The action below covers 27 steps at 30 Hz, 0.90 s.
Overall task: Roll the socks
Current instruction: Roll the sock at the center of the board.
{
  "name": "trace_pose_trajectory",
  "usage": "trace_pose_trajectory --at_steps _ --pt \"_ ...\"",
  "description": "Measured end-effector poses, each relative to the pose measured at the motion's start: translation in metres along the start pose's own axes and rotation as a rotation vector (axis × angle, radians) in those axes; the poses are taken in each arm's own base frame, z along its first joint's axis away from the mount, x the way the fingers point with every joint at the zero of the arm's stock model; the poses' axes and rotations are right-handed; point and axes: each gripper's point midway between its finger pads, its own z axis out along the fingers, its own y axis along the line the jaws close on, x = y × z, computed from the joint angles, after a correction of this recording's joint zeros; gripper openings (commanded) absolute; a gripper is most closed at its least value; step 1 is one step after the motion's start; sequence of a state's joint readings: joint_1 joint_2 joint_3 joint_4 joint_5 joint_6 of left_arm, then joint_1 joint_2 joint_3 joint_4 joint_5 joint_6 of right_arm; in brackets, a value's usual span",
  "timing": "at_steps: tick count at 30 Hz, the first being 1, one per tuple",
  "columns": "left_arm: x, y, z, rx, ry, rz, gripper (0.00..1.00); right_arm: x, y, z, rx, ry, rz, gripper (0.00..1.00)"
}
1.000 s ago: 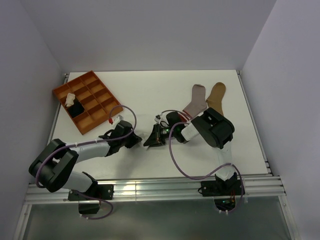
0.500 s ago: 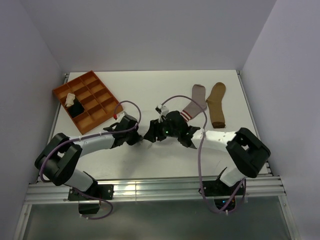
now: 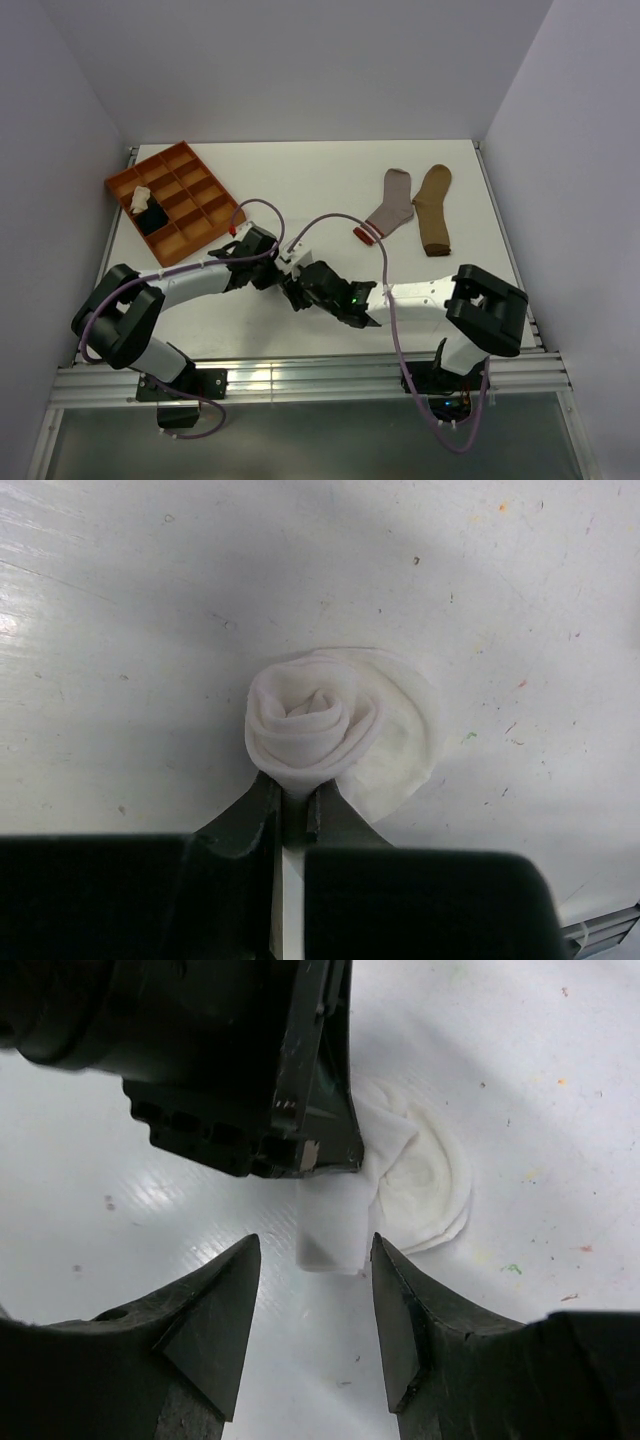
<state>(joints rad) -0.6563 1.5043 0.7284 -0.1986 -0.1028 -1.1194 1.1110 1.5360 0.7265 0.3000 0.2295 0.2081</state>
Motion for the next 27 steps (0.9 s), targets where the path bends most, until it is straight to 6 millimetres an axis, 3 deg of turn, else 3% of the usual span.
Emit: trace_pose_trajectory --at_steps 14,27 --pt "0.0 0.0 0.0 -0.004 0.005 0.005 0.0 0.027 0.001 0.016 0.094 0.025 -0.143 0.53" --pt "0.001 0.0 0.0 -0.003 0.007 0.009 0.0 0.045 -0.003 0.032 0.125 0.074 -0.184 0.43"
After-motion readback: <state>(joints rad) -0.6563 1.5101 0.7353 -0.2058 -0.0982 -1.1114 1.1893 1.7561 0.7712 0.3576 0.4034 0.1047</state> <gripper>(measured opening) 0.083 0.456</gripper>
